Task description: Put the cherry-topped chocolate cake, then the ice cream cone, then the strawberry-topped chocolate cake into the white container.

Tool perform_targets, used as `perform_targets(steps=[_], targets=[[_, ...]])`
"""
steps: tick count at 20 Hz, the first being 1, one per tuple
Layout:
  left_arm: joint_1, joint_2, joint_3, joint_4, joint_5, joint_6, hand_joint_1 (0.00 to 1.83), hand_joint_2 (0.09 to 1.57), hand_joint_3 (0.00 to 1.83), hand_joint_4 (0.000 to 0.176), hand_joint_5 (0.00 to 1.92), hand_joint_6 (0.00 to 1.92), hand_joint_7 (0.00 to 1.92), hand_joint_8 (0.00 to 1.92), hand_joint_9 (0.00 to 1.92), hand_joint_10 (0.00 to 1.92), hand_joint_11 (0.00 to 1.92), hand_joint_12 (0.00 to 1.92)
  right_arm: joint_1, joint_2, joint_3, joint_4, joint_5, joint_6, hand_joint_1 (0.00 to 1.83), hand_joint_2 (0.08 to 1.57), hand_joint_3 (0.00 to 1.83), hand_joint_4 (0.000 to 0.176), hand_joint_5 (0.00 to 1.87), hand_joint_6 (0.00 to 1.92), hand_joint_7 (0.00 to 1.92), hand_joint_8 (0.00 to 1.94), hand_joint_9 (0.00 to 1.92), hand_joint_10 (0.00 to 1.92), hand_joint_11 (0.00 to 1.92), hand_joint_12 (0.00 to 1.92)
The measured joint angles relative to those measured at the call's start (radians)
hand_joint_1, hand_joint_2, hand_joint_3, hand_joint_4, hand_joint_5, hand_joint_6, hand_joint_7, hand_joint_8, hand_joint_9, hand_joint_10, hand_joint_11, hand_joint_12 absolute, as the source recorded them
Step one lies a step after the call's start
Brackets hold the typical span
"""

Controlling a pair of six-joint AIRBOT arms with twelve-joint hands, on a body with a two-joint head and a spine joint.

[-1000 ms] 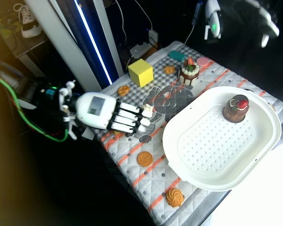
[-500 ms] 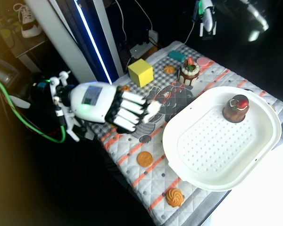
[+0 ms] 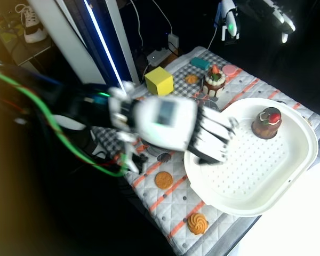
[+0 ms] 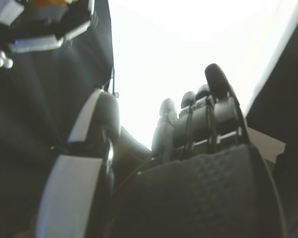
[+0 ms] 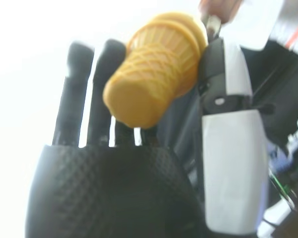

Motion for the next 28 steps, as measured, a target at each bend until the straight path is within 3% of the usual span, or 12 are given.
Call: perform_targets(steps=[1, 2, 4, 7, 8, 10, 14, 17, 19, 21, 23, 28], targets=[[0.0, -0.007, 0.002, 0.008, 0.003, -0.003, 0.78, 1.35, 0.0, 0.02, 0.18, 0.0, 0.07, 0.0, 0.1, 0.01, 0.0, 0.66, 0.013, -0.043, 0.052, 0.016, -0.04, -0.002, 1.18, 1.29, 0.0, 0.0, 0.62, 1.27, 0.74, 1.67, 0.86, 1.79, 0.91, 1.92], [-0.001, -0.016, 0.008, 0.018, 0.005, -0.017, 0.78, 1.36, 0.0, 0.023, 0.18, 0.01, 0.08, 0.0, 0.1, 0.01, 0.0, 0.72, 0.018, -0.071, 0.086, 0.034, -0.068, -0.006, 1.12, 1.33, 0.0, 0.0, 0.54, 1.48, 0.7, 1.62, 0.68, 1.62, 0.73, 1.89], [-0.002, -0.018, 0.02, 0.014, 0.015, -0.039, 0.76, 1.36, 0.0, 0.017, 0.19, 0.01, 0.1, 0.0, 0.11, 0.01, 0.0, 0.82, 0.018, -0.076, 0.099, 0.06, -0.078, -0.006, 1.0, 1.23, 0.0, 0.0, 0.25, 0.57, 0.32, 0.6, 0.26, 1.08, 0.16, 1.79], [-0.004, -0.018, 0.021, -0.001, 0.006, -0.043, 0.77, 1.36, 0.0, 0.0, 0.19, 0.0, 0.09, 0.0, 0.08, 0.0, 0.0, 0.78, 0.018, -0.069, 0.089, 0.066, -0.1, -0.007, 0.83, 1.19, 0.0, 0.022, 0.04, 0.17, 0.02, 0.04, 0.01, 0.34, 0.0, 1.36], [-0.004, -0.018, 0.021, 0.016, 0.006, -0.043, 0.74, 1.36, 0.0, 0.025, 0.19, 0.0, 0.09, 0.0, 0.1, 0.01, 0.0, 0.81, 0.018, -0.068, 0.065, 0.066, -0.09, -0.007, 0.68, 1.16, 0.0, 0.105, 0.0, 0.01, 0.0, 0.0, 0.0, 0.21, 0.0, 1.53], [-0.004, -0.018, 0.019, 0.009, 0.006, -0.044, 0.74, 1.36, 0.0, 0.026, 0.19, 0.0, 0.09, 0.0, 0.11, 0.01, 0.0, 0.86, 0.018, -0.064, 0.042, 0.065, -0.082, -0.007, 0.71, 1.16, 0.0, 0.114, 0.0, 0.0, 0.0, 0.0, 0.0, 0.2, 0.0, 1.59], [0.001, -0.018, 0.017, -0.018, -0.001, -0.045, 0.76, 1.35, 0.0, 0.046, 0.21, 0.01, 0.1, 0.0, 0.13, 0.02, 0.0, 0.96, 0.016, 0.048, -0.089, 0.039, -0.026, -0.006, 0.67, 1.18, 0.01, 0.0, 0.0, 0.0, 0.0, 0.0, 0.06, 0.03, 0.0, 1.56], [0.022, -0.007, 0.0, -0.031, -0.014, -0.046, 0.77, 1.34, 0.0, 0.053, 0.2, 0.0, 0.12, 0.0, 0.13, 0.01, 0.0, 0.73, -0.014, 0.154, -0.188, -0.021, 0.066, -0.007, 0.65, 1.19, 0.0, 0.0, 0.0, 0.0, 0.0, 0.0, 0.0, 0.4, 0.0, 1.65], [0.043, 0.001, -0.011, -0.033, -0.019, -0.045, 0.72, 1.31, 0.0, 0.061, 0.18, 0.0, 0.09, 0.0, 0.1, 0.0, 0.0, 0.58, -0.07, 0.216, -0.283, -0.098, 0.117, 0.01, 0.71, 1.15, 0.0, 0.016, 0.0, 0.0, 0.0, 0.0, 0.0, 0.32, 0.0, 1.72], [0.063, 0.004, -0.014, -0.042, -0.026, -0.046, 0.72, 1.32, 0.0, 0.07, 0.17, 0.0, 0.07, 0.0, 0.08, 0.0, 0.0, 0.54, -0.135, 0.261, -0.348, -0.168, 0.169, 0.064, 0.66, 1.16, 0.0, 0.03, 0.0, 0.0, 0.0, 0.0, 0.0, 0.25, 0.0, 1.16], [0.077, 0.006, -0.014, -0.078, -0.027, -0.045, 0.76, 1.33, 0.0, 0.069, 0.16, 0.0, 0.07, 0.0, 0.09, 0.01, 0.0, 0.63, -0.207, 0.309, -0.387, -0.204, 0.259, 0.141, 0.66, 1.19, 0.0, 0.008, 0.0, 0.0, 0.0, 0.0, 0.0, 0.22, 0.0, 0.73], [0.125, 0.036, -0.041, -0.043, -0.029, -0.046, 0.78, 1.26, 0.0, 0.079, 0.14, 0.0, 0.15, 0.02, 0.17, 0.04, 0.0, 0.83, -0.427, 0.45, -0.504, -0.228, 0.493, 0.196, 0.67, 1.16, 0.0, 0.0, 0.0, 0.0, 0.06, 0.01, 0.07, 0.26, 0.0, 0.79]])
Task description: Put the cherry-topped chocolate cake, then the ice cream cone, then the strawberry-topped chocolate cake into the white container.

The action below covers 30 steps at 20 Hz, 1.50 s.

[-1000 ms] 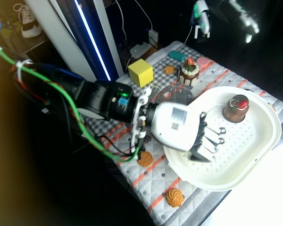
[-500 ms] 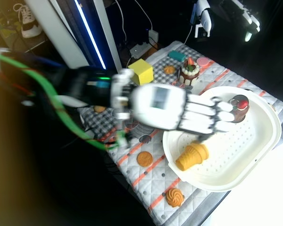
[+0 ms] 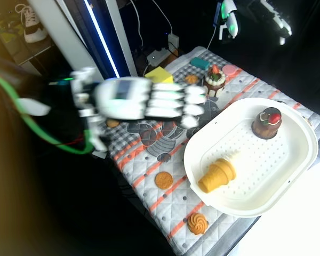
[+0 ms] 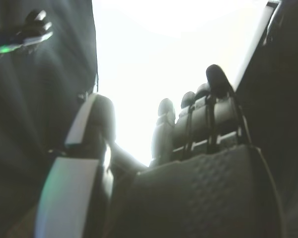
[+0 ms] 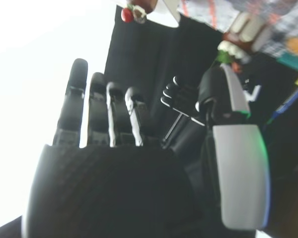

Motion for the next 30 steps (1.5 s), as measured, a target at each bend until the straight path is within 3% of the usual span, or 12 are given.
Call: perform_targets(steps=[2, 4, 5, 10, 13, 18, 19, 21, 22, 23, 24, 30], targets=[[0.013, 0.019, -0.011, 0.038, 0.032, 0.0, 0.8, 1.24, 0.0, 0.084, 0.1, 0.0, 0.13, 0.0, 0.13, 0.01, 0.0, 0.61, -0.077, 0.037, -0.039, -0.006, 0.066, 0.001, 0.69, 1.2, 0.0, 0.003, 0.0, 0.0, 0.04, 0.0, 0.01, 0.24, 0.0, 0.57], [0.019, 0.04, -0.015, 0.051, 0.071, 0.0, 0.83, 1.22, 0.0, 0.027, 0.1, 0.01, 0.11, 0.0, 0.09, 0.0, 0.0, 0.48, -0.129, 0.057, -0.062, 0.006, 0.119, 0.002, 0.69, 1.22, 0.0, 0.0, 0.0, 0.0, 0.02, 0.0, 0.01, 0.17, 0.0, 0.27], [0.018, 0.058, -0.015, 0.066, 0.113, 0.0, 0.73, 1.21, 0.0, 0.054, 0.07, 0.0, 0.12, 0.0, 0.07, 0.0, 0.0, 0.37, -0.166, 0.067, -0.071, 0.024, 0.154, 0.002, 0.7, 1.2, 0.0, 0.0, 0.0, 0.0, 0.03, 0.0, 0.01, 0.14, 0.0, 0.13], [-0.023, 0.072, -0.008, 0.185, 0.278, -0.001, 0.71, 1.12, 0.0, 0.039, 0.02, 0.0, 0.03, 0.0, 0.04, 0.01, 0.0, 0.61, -0.229, 0.069, -0.076, 0.097, 0.218, 0.001, 0.71, 1.2, 0.0, 0.0, 0.0, 0.0, 0.0, 0.0, 0.02, 0.03, 0.0, 0.43], [-0.076, 0.058, 0.025, 0.237, 0.42, 0.0, 0.69, 1.11, 0.0, 0.093, 0.0, 0.0, 0.01, 0.0, 0.06, 0.02, 0.0, 0.86, -0.229, 0.069, -0.076, 0.094, 0.232, 0.001, 0.72, 1.21, 0.0, 0.0, 0.0, 0.0, 0.0, 0.0, 0.03, 0.03, 0.0, 0.42], [-0.188, -0.032, 0.093, 0.313, 0.642, 0.0, 0.85, 1.09, 0.0, 0.131, 0.01, 0.0, 0.0, 0.0, 0.0, 0.0, 0.0, 0.45, -0.231, 0.066, -0.078, 0.095, 0.232, 0.001, 0.66, 1.2, 0.0, 0.0, 0.0, 0.0, 0.0, 0.0, 0.05, 0.02, 0.0, 0.43], [-0.198, -0.048, 0.104, 0.318, 0.67, 0.0, 0.92, 1.08, 0.0, 0.09, 0.02, 0.0, 0.06, 0.01, 0.07, 0.04, 0.0, 0.94, -0.235, 0.065, -0.077, 0.097, 0.236, 0.001, 0.65, 1.21, 0.0, 0.009, 0.0, 0.0, 0.0, 0.0, 0.06, 0.02, 0.0, 0.42], [-0.212, -0.077, 0.135, 0.314, 0.737, 0.0, 0.95, 1.07, 0.0, 0.081, 0.05, 0.02, 0.11, 0.02, 0.12, 0.1, 0.0, 1.37, -0.235, 0.058, -0.077, 0.107, 0.236, 0.001, 0.67, 1.21, 0.0, 0.011, 0.0, 0.0, 0.0, 0.0, 0.06, 0.02, 0.0, 0.42], [-0.215, -0.084, 0.141, 0.311, 0.748, 0.0, 1.08, 1.1, 0.0, 0.0, 0.38, 0.2, 0.44, 0.24, 0.26, 0.71, 0.0, 1.67, -0.235, 0.058, -0.077, 0.107, 0.236, 0.001, 0.66, 1.21, 0.0, 0.013, 0.0, 0.0, 0.0, 0.0, 0.06, 0.03, 0.0, 0.42], [-0.217, -0.085, 0.145, 0.303, 0.755, 0.0, 1.29, 1.17, 0.01, 0.0, 0.65, 1.03, 0.79, 0.98, 0.69, 1.31, 0.39, 1.82, -0.235, 0.058, -0.077, 0.107, 0.236, 0.001, 0.66, 1.21, 0.0, 0.01, 0.0, 0.0, 0.0, 0.0, 0.07, 0.03, 0.0, 0.46], [-0.22, -0.085, 0.146, 0.29, 0.745, 0.0, 1.35, 1.2, 0.0, 0.0, 0.68, 1.26, 0.87, 1.21, 0.78, 1.48, 0.62, 1.82, -0.24, 0.055, -0.077, 0.11, 0.241, 0.001, 0.68, 1.21, 0.0, 0.007, 0.0, 0.0, 0.0, 0.0, 0.07, 0.03, 0.0, 0.47], [-0.252, -0.083, 0.132, 0.296, 0.683, 0.009, 1.19, 1.22, 0.0, 0.0, 0.71, 1.29, 0.86, 1.34, 0.79, 1.41, 0.69, 1.79, -0.247, 0.052, -0.076, 0.124, 0.239, 0.002, 0.69, 1.23, 0.0, 0.003, 0.0, 0.0, 0.0, 0.0, 0.05, 0.04, 0.0, 0.25]])
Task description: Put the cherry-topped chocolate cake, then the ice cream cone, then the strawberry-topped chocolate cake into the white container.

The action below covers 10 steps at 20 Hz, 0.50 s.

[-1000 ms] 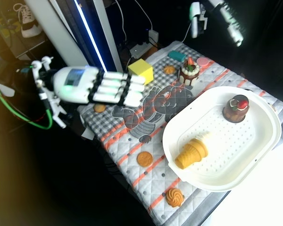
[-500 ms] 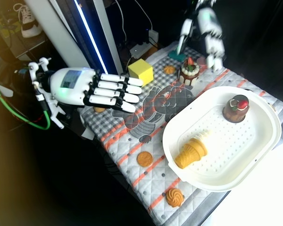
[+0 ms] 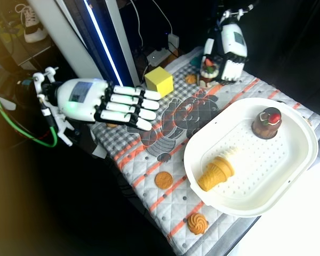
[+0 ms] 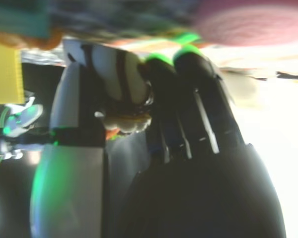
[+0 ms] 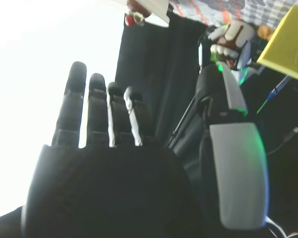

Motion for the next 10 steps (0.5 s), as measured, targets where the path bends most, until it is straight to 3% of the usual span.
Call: perform_targets(steps=[1, 2, 3, 4, 5, 7, 8, 9, 10], targets=[[-0.019, 0.003, 0.002, -0.01, -0.021, 0.012, 1.19, 1.21, 0.0, 0.0, 0.75, 1.23, 0.87, 1.34, 0.8, 1.48, 0.71, 1.86, 0.0, 0.0, 0.002, -0.004, 0.0, 0.0, 0.68, 1.23, 0.0, 0.002, 0.0, 0.0, 0.0, 0.0, 0.06, 0.06, 0.0, 0.43], [-0.047, 0.004, 0.011, -0.024, -0.041, 0.039, 1.19, 1.2, 0.0, 0.0, 0.79, 1.19, 0.87, 1.31, 0.72, 1.45, 0.58, 1.87, 0.0, -0.002, 0.002, -0.003, 0.0, 0.0, 0.7, 1.22, 0.0, 0.003, 0.0, 0.0, 0.0, 0.0, 0.04, 0.08, 0.0, 0.66], [-0.063, 0.003, 0.015, -0.035, -0.048, 0.055, 1.19, 1.2, 0.0, 0.0, 0.79, 1.19, 0.87, 1.31, 0.72, 1.45, 0.58, 1.87, 0.0, -0.004, 0.002, -0.003, 0.0, 0.0, 0.7, 1.22, 0.0, 0.003, 0.0, 0.0, 0.0, 0.0, 0.04, 0.08, 0.0, 0.66], [-0.097, -0.01, 0.034, -0.045, -0.05, 0.067, 1.19, 1.19, 0.0, 0.0, 0.83, 1.13, 0.87, 1.33, 0.7, 1.45, 0.54, 1.87, 0.0, -0.005, 0.002, -0.002, -0.001, 0.0, 0.7, 1.23, 0.0, 0.0, 0.0, 0.0, 0.0, 0.0, 0.05, 0.11, 0.0, 0.78], [-0.127, -0.032, 0.056, -0.058, -0.052, 0.073, 1.32, 1.18, 0.0, 0.0, 0.79, 1.16, 0.88, 1.25, 0.75, 1.44, 0.53, 1.74, 0.0, -0.005, 0.002, -0.003, -0.001, 0.0, 0.69, 1.23, 0.0, 0.0, 0.0, 0.0, 0.0, 0.0, 0.01, 0.24, 0.0, 0.95], [-0.195, -0.068, 0.1, -0.04, -0.003, 0.074, 1.35, 1.18, 0.0, 0.0, 0.81, 1.11, 0.88, 1.24, 0.77, 1.46, 0.58, 1.74, 0.0, -0.005, 0.002, -0.003, -0.001, 0.0, 0.67, 1.24, 0.0, 0.0, 0.0, 0.0, 0.0, 0.0, 0.0, 0.27, 0.0, 0.96], [-0.226, -0.091, 0.12, -0.052, 0.025, 0.077, 1.25, 1.21, 0.01, 0.0, 0.81, 1.05, 0.8, 1.53, 0.75, 1.78, 0.7, 1.88, 0.0, -0.007, 0.003, 0.0, -0.002, 0.0, 0.65, 1.23, 0.0, 0.0, 0.0, 0.0, 0.0, 0.0, 0.0, 0.25, 0.0, 1.0], [-0.302, -0.128, 0.158, -0.047, 0.083, 0.106, 1.31, 1.23, 0.01, 0.0, 0.73, 1.21, 0.76, 1.46, 0.7, 1.67, 0.57, 1.92, 0.0, -0.007, 0.005, -0.001, 0.002, 0.0, 0.69, 1.22, 0.0, 0.0, 0.0, 0.0, 0.0, 0.0, 0.0, 0.22, 0.0, 1.02], [-0.332, -0.145, 0.18, -0.061, 0.111, 0.136, 1.31, 1.23, 0.01, 0.0, 0.73, 1.21, 0.76, 1.46, 0.7, 1.67, 0.57, 1.92, 0.0, -0.007, 0.005, 0.0, 0.002, 0.0, 0.69, 1.22, 0.0, 0.0, 0.0, 0.0, 0.0, 0.0, 0.0, 0.22, 0.0, 1.02]])
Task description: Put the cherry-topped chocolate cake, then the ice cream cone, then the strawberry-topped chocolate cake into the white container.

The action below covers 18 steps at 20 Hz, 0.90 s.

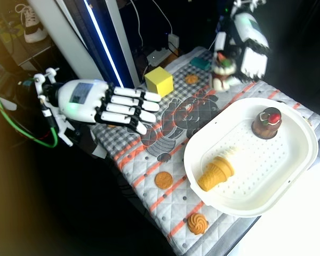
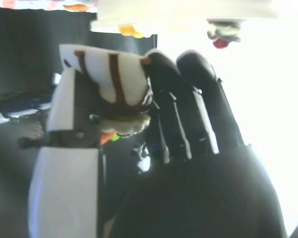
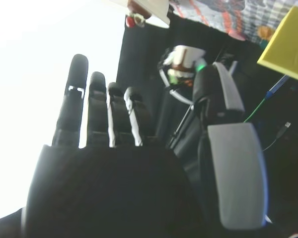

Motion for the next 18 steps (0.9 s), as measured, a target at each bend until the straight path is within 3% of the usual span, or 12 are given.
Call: perform_targets(steps=[1, 3, 4, 8, 11, 12, 13, 14, 15, 16, 17, 18], targets=[[-0.036, -0.029, 0.023, -0.031, 0.01, 0.042, 1.19, 1.23, 0.01, 0.0, 0.76, 1.21, 0.74, 1.51, 0.61, 1.67, 0.52, 1.92, 0.0, -0.002, 0.002, 0.0, 0.0, 0.0, 0.69, 1.23, 0.0, 0.0, 0.0, 0.0, 0.0, 0.0, 0.0, 0.27, 0.0, 1.02], [-0.074, -0.104, 0.09, -0.103, 0.062, 0.125, 1.17, 1.22, 0.0, 0.009, 0.84, 1.24, 0.74, 1.38, 0.54, 1.42, 0.37, 1.88, 0.0, -0.011, 0.008, 0.003, -0.001, 0.002, 0.68, 1.23, 0.0, 0.0, 0.0, 0.0, 0.0, 0.0, 0.0, 0.29, 0.0, 1.11], [-0.084, -0.148, 0.136, -0.131, 0.113, 0.14, 1.17, 1.22, 0.0, 0.0, 0.87, 1.23, 0.71, 1.37, 0.51, 1.34, 0.3, 1.86, 0.0, -0.014, 0.01, 0.003, -0.001, 0.006, 0.68, 1.23, 0.0, 0.0, 0.0, 0.0, 0.0, 0.0, 0.0, 0.27, 0.0, 1.09], [-0.125, -0.243, 0.249, -0.199, 0.209, 0.147, 1.19, 1.23, 0.0, 0.0, 0.86, 1.31, 0.65, 1.35, 0.39, 1.08, 0.03, 1.77, -0.008, -0.02, 0.01, 0.0, 0.0, 0.015, 0.69, 1.23, 0.0, 0.011, 0.0, 0.0, 0.0, 0.0, 0.0, 0.32, 0.0, 0.98], [-0.128, -0.274, 0.289, -0.231, 0.223, 0.148, 1.18, 1.24, 0.0, 0.0, 0.64, 1.35, 0.83, 1.38, 0.39, 1.25, 0.0, 1.83, -0.008, -0.022, 0.014, 0.005, -0.004, 0.018, 0.68, 1.24, 0.0, 0.0, 0.0, 0.0, 0.01, 0.0, 0.0, 0.31, 0.0, 0.98], [-0.128, -0.276, 0.294, -0.249, 0.238, 0.164, 1.28, 1.23, 0.0, 0.0, 0.44, 1.0, 0.75, 1.39, 0.37, 1.25, 0.0, 1.82, -0.008, -0.022, 0.016, 0.002, 0.002, 0.019, 0.67, 1.24, 0.0, 0.007, 0.0, 0.0, 0.01, 0.0, 0.0, 0.32, 0.0, 1.01], [-0.129, -0.281, 0.299, -0.278, 0.237, 0.189, 1.15, 1.19, 0.0, 0.0, 0.37, 0.76, 0.5, 1.13, 0.34, 1.26, 0.0, 1.83, -0.008, -0.022, 0.016, 0.003, -0.001, 0.019, 0.62, 1.22, 0.0, 0.0, 0.0, 0.0, 0.01, 0.0, 0.0, 0.33, 0.0, 1.02], [-0.132, -0.287, 0.304, -0.307, 0.235, 0.227, 1.07, 1.17, 0.0, 0.005, 0.31, 0.57, 0.34, 1.0, 0.25, 1.29, 0.0, 1.88, -0.008, -0.023, 0.016, 0.001, -0.002, 0.019, 0.62, 1.21, 0.0, 0.0, 0.0, 0.0, 0.01, 0.0, 0.0, 0.37, 0.0, 1.01], [-0.133, -0.29, 0.307, -0.327, 0.236, 0.257, 1.03, 1.15, 0.0, 0.058, 0.19, 0.47, 0.18, 0.78, 0.07, 1.16, 0.0, 1.77, -0.008, -0.023, 0.016, 0.0, -0.002, 0.019, 0.63, 1.2, 0.0, 0.0, 0.0, 0.0, 0.01, 0.0, 0.0, 0.35, 0.0, 0.89], [-0.133, -0.294, 0.311, -0.33, 0.236, 0.262, 1.03, 1.15, 0.0, 0.058, 0.19, 0.47, 0.18, 0.78, 0.07, 1.16, 0.0, 1.77, -0.008, -0.024, 0.016, 0.0, -0.002, 0.019, 0.63, 1.2, 0.0, 0.0, 0.0, 0.0, 0.01, 0.0, 0.0, 0.35, 0.0, 0.89], [-0.133, -0.295, 0.311, -0.331, 0.237, 0.262, 0.97, 1.15, 0.0, 0.106, 0.09, 0.4, 0.1, 0.49, 0.01, 0.84, 0.0, 1.54, -0.008, -0.026, 0.016, 0.002, -0.002, 0.02, 0.63, 1.2, 0.0, 0.0, 0.0, 0.0, 0.0, 0.0, 0.0, 0.33, 0.0, 0.83], [-0.133, -0.297, 0.311, -0.331, 0.236, 0.261, 0.94, 1.13, 0.0, 0.127, 0.08, 0.31, 0.14, 0.19, 0.0, 0.61, 0.0, 1.37, -0.008, -0.027, 0.016, 0.0, -0.003, 0.02, 0.63, 1.21, 0.0, 0.0, 0.0, 0.0, 0.01, 0.0, 0.0, 0.31, 0.0, 0.75]])
